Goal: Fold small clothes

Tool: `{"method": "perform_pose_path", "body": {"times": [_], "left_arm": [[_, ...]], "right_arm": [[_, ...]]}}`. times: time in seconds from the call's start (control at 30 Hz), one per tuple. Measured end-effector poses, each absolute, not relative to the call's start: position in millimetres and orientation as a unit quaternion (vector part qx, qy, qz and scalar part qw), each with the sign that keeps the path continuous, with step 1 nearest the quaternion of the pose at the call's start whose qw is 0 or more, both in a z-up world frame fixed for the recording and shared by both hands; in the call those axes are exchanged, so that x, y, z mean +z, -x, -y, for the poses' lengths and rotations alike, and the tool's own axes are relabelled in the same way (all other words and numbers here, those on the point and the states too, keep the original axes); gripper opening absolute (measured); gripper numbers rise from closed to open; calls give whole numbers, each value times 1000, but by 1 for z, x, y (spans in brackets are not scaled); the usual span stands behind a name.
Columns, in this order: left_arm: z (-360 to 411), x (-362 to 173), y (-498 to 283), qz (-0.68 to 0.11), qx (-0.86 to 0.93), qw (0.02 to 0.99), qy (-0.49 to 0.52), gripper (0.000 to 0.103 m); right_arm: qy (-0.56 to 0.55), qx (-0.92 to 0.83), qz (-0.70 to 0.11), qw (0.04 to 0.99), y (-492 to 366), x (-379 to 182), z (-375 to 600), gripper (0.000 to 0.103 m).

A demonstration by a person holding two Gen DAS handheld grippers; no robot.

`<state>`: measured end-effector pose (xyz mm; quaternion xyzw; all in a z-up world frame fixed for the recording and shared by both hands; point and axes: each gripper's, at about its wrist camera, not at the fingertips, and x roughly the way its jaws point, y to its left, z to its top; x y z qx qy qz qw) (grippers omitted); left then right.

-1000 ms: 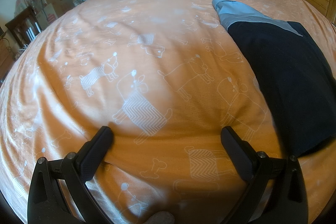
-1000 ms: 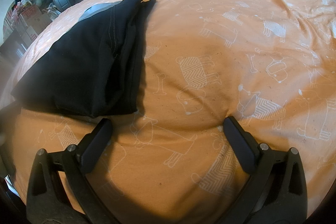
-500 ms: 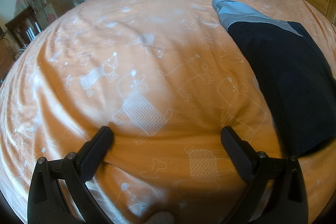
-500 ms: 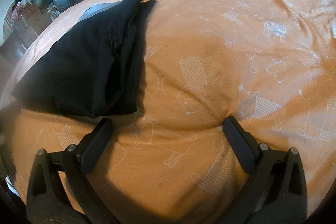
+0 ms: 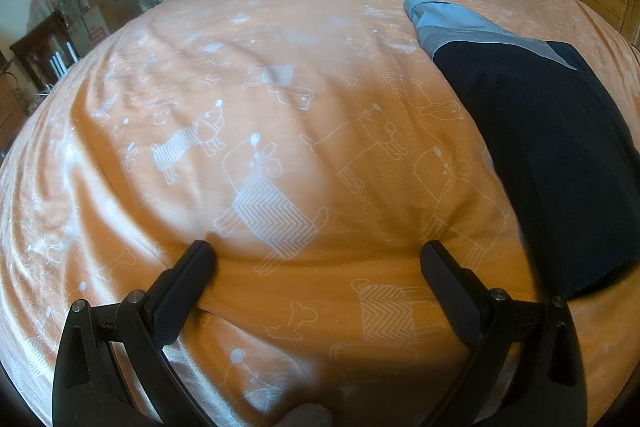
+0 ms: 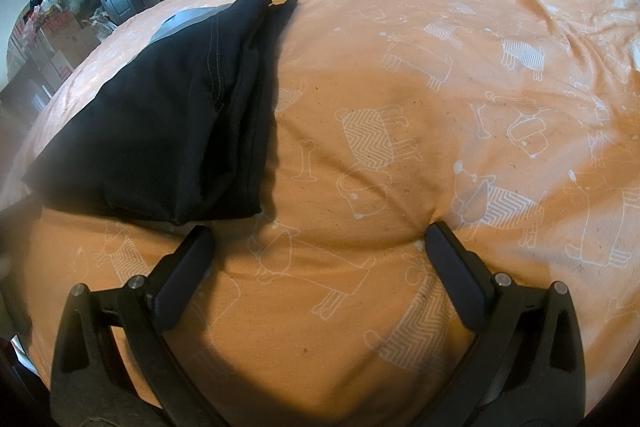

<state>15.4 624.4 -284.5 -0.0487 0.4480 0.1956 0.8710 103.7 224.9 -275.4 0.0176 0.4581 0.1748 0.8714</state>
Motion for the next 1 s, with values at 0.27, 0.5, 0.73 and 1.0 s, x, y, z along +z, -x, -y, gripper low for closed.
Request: {"method": "perform_pose_path", "body": {"times": [0.27, 0.5, 0.73, 1.0], "left_arm": [[-624, -284, -16, -448, 196, 871, 48, 103], [-624, -285, -16, -448, 196, 871, 49, 103], [-624, -285, -15, -448, 196, 871, 49, 103], [-624, -285, -16, -448, 196, 871, 49, 103]], "right_arm": [[-19, 176, -458, 871, -104, -275, -225, 103], [-19, 176, -458, 871, -104, -275, -226, 103], [-20, 176, -458, 871, -104, -276, -225, 103], [-21, 176, -457, 871, -102, -275, -224, 103]]}}
